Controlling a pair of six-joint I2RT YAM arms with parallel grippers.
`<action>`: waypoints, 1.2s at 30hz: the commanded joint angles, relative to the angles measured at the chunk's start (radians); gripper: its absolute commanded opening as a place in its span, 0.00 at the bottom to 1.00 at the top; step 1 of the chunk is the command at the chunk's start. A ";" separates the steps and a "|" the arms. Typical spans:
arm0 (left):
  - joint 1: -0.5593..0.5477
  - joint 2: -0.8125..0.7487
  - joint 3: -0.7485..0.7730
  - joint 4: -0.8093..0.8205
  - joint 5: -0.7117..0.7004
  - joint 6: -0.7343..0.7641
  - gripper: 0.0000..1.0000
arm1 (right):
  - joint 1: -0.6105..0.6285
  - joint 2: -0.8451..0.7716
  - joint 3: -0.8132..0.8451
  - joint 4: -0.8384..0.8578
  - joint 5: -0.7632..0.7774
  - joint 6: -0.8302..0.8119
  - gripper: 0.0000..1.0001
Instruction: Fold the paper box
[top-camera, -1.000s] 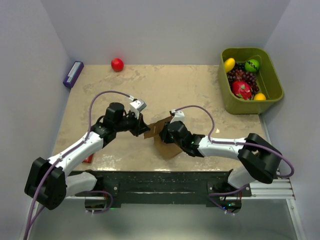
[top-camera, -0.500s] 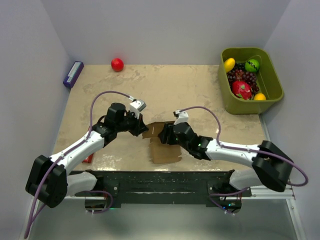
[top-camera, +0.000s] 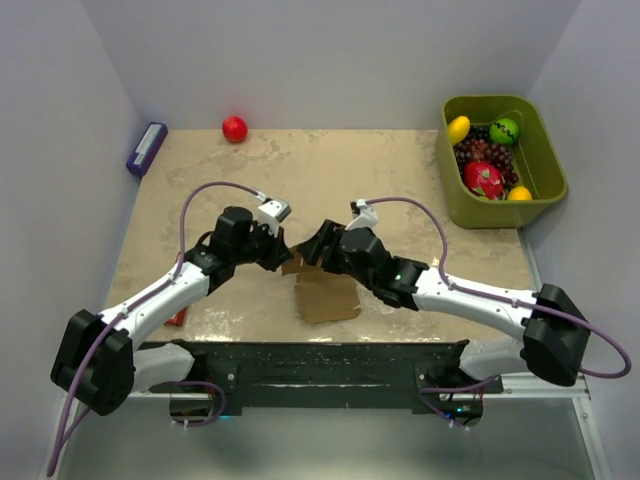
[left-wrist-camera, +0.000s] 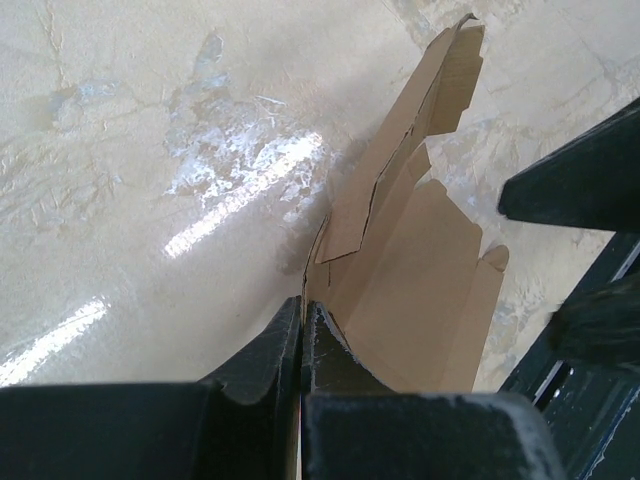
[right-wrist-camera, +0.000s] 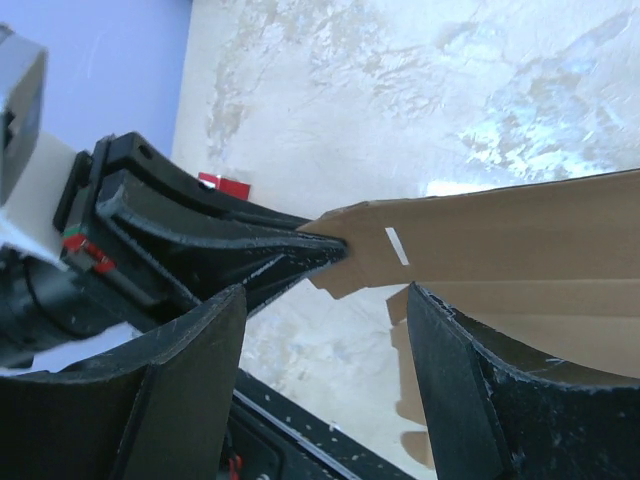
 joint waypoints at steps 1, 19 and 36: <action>-0.016 -0.023 0.032 0.005 -0.025 0.002 0.00 | 0.009 0.065 0.054 -0.018 0.054 0.141 0.69; -0.037 -0.051 0.033 -0.006 -0.046 0.009 0.00 | 0.007 0.176 0.153 -0.032 0.120 0.204 0.69; -0.042 -0.057 0.033 -0.010 -0.058 0.014 0.00 | 0.007 0.188 0.118 -0.078 0.153 0.187 0.54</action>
